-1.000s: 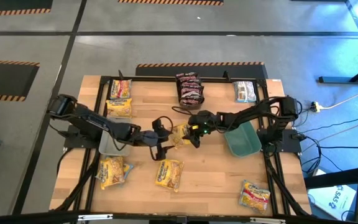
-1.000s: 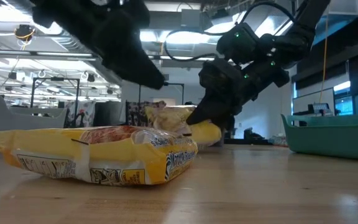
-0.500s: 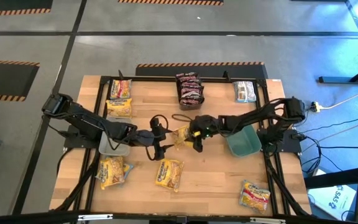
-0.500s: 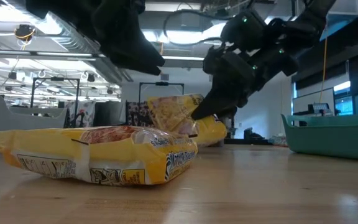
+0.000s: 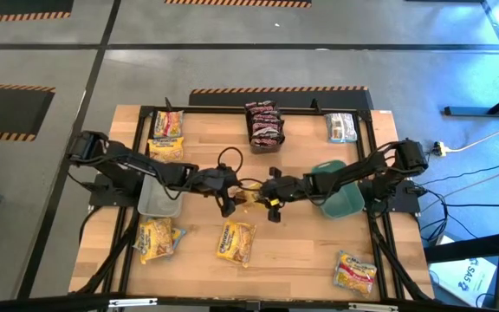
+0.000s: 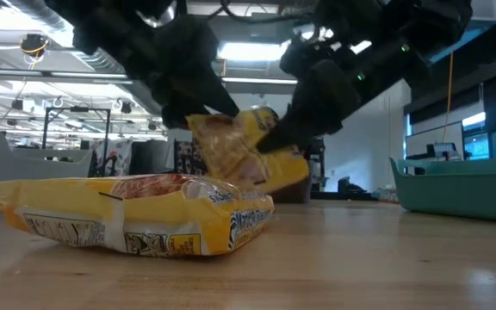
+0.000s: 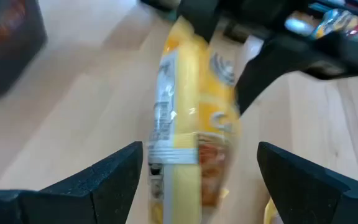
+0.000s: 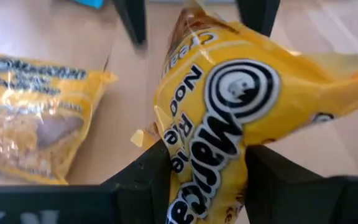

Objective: Sort Maruchan noodles
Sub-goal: Put the yellow noodle pack into the blue bin

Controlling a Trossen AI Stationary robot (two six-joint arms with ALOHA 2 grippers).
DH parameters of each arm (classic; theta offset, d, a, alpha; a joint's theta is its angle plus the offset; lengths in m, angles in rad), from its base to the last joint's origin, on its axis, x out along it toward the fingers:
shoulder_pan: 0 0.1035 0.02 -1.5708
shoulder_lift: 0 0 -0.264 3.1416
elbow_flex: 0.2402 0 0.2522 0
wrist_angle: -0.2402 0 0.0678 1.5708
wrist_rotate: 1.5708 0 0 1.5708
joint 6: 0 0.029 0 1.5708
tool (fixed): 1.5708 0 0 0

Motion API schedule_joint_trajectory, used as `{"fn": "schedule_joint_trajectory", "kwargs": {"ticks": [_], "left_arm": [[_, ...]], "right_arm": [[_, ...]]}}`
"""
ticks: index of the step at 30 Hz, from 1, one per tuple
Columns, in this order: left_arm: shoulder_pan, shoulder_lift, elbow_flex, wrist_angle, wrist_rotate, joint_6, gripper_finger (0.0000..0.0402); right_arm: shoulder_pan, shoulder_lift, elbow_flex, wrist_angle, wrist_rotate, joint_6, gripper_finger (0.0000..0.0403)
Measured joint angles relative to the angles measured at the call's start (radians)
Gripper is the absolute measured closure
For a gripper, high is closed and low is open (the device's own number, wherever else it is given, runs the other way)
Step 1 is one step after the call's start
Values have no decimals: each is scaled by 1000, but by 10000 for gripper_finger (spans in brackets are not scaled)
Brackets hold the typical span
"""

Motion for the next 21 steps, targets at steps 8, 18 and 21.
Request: {"fn": "schedule_joint_trajectory", "kwargs": {"ticks": [8, 18, 21], "left_arm": [[7, 34, 0, 24, 25, 15, 101], [7, 34, 0, 24, 17, 103, 199], [6, 34, 0, 24, 17, 125, 232]], "right_arm": [[-2, 0, 60, -40, -1, -44, 264], [-2, 0, 78, -50, -45, -46, 264], [-2, 0, 78, -49, -45, -26, 264]]}}
